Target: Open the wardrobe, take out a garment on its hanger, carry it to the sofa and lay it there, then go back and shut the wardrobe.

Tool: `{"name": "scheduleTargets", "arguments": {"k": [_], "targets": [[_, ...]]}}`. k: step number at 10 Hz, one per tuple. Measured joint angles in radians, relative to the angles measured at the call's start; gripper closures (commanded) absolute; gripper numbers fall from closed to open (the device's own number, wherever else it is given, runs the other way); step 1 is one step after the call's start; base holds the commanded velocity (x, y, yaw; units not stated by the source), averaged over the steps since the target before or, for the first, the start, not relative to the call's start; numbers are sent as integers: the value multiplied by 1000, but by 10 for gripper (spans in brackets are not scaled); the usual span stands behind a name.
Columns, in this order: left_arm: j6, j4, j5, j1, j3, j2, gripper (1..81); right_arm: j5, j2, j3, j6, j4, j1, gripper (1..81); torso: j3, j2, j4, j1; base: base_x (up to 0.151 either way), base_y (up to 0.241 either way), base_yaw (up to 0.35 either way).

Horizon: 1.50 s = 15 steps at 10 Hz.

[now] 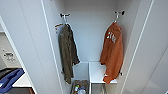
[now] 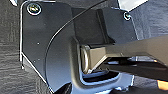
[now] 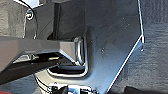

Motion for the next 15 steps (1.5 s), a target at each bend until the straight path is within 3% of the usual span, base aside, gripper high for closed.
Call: {"name": "scheduleTargets", "arguments": {"k": [5, 15], "targets": [[3, 2, 1, 5, -5, -1, 10, -1, 16, 1, -3, 0, 0, 10, 0, 0, 0, 0, 13, 0, 0], [4, 4, 1, 5, -5, -2, 10, -2, 16, 0, -4, -7, 0, 10, 0, -1, 0, -1, 95, 0, 0]]}}
